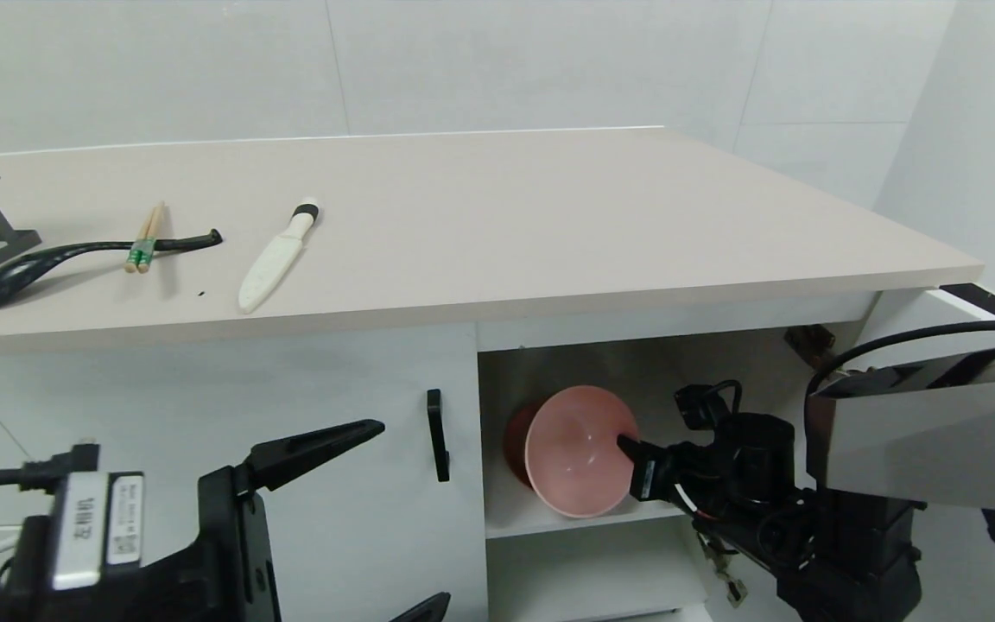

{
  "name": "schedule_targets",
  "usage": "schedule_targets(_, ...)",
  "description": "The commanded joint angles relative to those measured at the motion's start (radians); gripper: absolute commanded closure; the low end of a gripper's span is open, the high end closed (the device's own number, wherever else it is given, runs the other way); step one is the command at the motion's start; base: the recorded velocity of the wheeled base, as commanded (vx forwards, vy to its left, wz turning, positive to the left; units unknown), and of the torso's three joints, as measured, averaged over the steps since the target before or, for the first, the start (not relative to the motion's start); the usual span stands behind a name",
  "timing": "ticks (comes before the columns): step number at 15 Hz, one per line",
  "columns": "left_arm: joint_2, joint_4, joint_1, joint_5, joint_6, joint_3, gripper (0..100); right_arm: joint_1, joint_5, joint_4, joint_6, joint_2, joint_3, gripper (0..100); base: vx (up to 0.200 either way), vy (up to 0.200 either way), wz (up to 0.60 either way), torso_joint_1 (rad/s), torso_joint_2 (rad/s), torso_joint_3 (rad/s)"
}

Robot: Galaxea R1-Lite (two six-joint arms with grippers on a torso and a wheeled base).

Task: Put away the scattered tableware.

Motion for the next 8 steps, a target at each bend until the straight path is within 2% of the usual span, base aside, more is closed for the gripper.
schedule_targets(1, -0.060, 0.000, 0.002, -0.001, -0.002, 0.000, 0, -0.017, 0.004, -0.001, -0.008, 0.030, -0.039, 100, 0.000, 0.000, 0.00, 0.000, 0.00, 0.000)
schedule_targets(3, -0.057, 0.000, 0.002, -0.001, -0.002, 0.000, 0, -0.028, 0.044, -0.001, -0.014, 0.065, -0.062, 100, 0.000, 0.000, 0.00, 0.000, 0.00, 0.000)
schedule_targets(8, -0.054, 0.000, 0.000, -0.001, -0.001, 0.000, 0, -0.031, 0.045, -0.001, -0.017, 0.101, -0.097, 100, 0.000, 0.000, 0.00, 0.000, 0.00, 0.000)
